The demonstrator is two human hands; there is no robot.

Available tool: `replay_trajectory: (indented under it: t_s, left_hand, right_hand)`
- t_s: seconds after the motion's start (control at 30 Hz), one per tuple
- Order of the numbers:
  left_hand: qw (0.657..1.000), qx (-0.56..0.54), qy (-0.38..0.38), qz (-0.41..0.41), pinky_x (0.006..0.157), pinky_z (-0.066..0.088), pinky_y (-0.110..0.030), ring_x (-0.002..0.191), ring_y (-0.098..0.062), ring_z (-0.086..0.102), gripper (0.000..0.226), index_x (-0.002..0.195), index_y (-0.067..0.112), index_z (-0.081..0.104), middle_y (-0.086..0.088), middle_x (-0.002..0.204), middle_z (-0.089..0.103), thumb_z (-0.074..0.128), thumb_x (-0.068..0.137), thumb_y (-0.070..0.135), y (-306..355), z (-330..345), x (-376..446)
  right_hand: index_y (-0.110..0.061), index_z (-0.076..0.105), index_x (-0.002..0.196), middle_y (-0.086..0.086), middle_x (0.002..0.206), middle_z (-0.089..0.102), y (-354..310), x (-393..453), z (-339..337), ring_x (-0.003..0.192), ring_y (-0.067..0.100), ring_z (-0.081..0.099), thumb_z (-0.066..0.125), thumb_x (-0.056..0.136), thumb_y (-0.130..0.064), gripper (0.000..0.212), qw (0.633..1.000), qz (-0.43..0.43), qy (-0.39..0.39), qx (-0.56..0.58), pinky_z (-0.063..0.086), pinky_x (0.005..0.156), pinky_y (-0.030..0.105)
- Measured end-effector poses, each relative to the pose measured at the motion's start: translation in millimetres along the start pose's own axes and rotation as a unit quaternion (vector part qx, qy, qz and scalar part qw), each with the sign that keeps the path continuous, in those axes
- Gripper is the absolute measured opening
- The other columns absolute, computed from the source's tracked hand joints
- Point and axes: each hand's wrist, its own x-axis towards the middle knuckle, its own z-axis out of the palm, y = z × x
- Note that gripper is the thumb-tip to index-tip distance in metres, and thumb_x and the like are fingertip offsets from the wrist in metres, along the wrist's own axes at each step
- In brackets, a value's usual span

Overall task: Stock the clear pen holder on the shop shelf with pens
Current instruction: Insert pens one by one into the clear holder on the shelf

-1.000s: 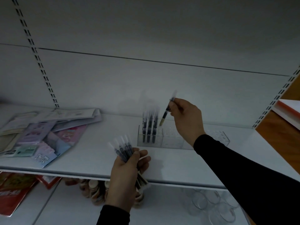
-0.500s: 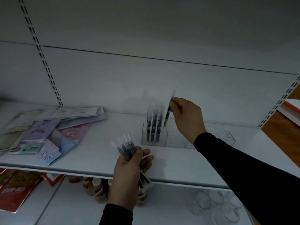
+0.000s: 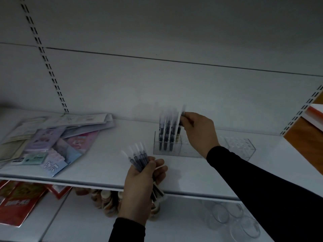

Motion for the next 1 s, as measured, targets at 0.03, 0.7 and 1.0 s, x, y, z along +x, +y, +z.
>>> replay_trajectory:
  t_s: [0.03, 0.7, 1.0]
  left_hand:
    - [1.000, 0.002, -0.001, 0.001, 0.064, 0.057, -0.031, 0.075, -0.027, 0.070, 0.011, 0.092, 0.003, 0.058, -0.012, 0.081, 0.072, 0.048, 0.096, 0.003, 0, 0, 0]
    - [0.996, 0.050, -0.064, -0.029, 0.077, 0.054, -0.035, 0.086, -0.024, 0.073, 0.014, 0.105, 0.007, 0.064, -0.008, 0.094, 0.076, 0.053, 0.096, 0.012, -7, 2, -3]
    - [0.990, 0.071, -0.120, -0.039, 0.080, 0.054, -0.039, 0.089, -0.029, 0.072, 0.017, 0.106, 0.010, 0.067, -0.015, 0.096, 0.075, 0.057, 0.093, 0.009, -8, 5, -8]
  right_hand:
    - [0.001, 0.067, 0.086, 0.011, 0.077, 0.068, 1, -1, 0, 0.068, 0.020, 0.060, 0.052, 0.099, -0.015, 0.025, 1.000, 0.000, -0.004, -0.003, 0.041, 0.059, 0.009]
    - [-0.036, 0.071, 0.080, -0.018, 0.080, 0.071, -16, -58, -9, 0.075, -0.006, 0.063, 0.065, 0.089, -0.038, 0.010, 0.969, 0.119, -0.149, 0.159, 0.045, 0.069, 0.008]
    - [-0.020, 0.074, 0.089, -0.007, 0.081, 0.073, -17, -71, -5, 0.075, 0.001, 0.066, 0.068, 0.089, -0.025, 0.007, 0.918, 0.181, -0.258, 0.240, 0.050, 0.074, 0.016]
